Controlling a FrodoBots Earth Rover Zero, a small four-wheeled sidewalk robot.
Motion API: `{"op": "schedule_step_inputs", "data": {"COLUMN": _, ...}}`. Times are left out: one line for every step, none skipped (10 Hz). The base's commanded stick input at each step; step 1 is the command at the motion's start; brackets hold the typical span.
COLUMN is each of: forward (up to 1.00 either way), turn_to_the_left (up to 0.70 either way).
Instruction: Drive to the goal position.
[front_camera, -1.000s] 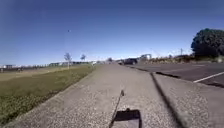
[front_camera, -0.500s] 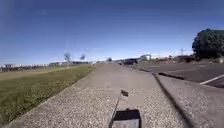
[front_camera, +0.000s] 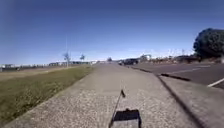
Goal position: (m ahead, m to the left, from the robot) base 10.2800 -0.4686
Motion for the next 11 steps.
{"op": "schedule_step_inputs", "data": {"forward": 0.70, "turn_to_the_left": 0.00}}
{"op": "schedule_step_inputs", "data": {"forward": 0.70, "turn_to_the_left": 0.00}}
{"op": "schedule_step_inputs", "data": {"forward": 0.70, "turn_to_the_left": 0.00}}
{"op": "schedule_step_inputs", "data": {"forward": 0.70, "turn_to_the_left": 0.00}}
{"op": "schedule_step_inputs", "data": {"forward": 0.70, "turn_to_the_left": 0.00}}
{"op": "schedule_step_inputs", "data": {"forward": 0.70, "turn_to_the_left": 0.00}}
{"op": "schedule_step_inputs", "data": {"forward": 0.70, "turn_to_the_left": 0.00}}
{"op": "schedule_step_inputs", "data": {"forward": 0.70, "turn_to_the_left": 0.00}}
{"op": "schedule_step_inputs", "data": {"forward": 0.70, "turn_to_the_left": 0.00}}
{"op": "schedule_step_inputs", "data": {"forward": 0.70, "turn_to_the_left": 0.00}}
{"op": "schedule_step_inputs", "data": {"forward": 0.70, "turn_to_the_left": 0.00}}
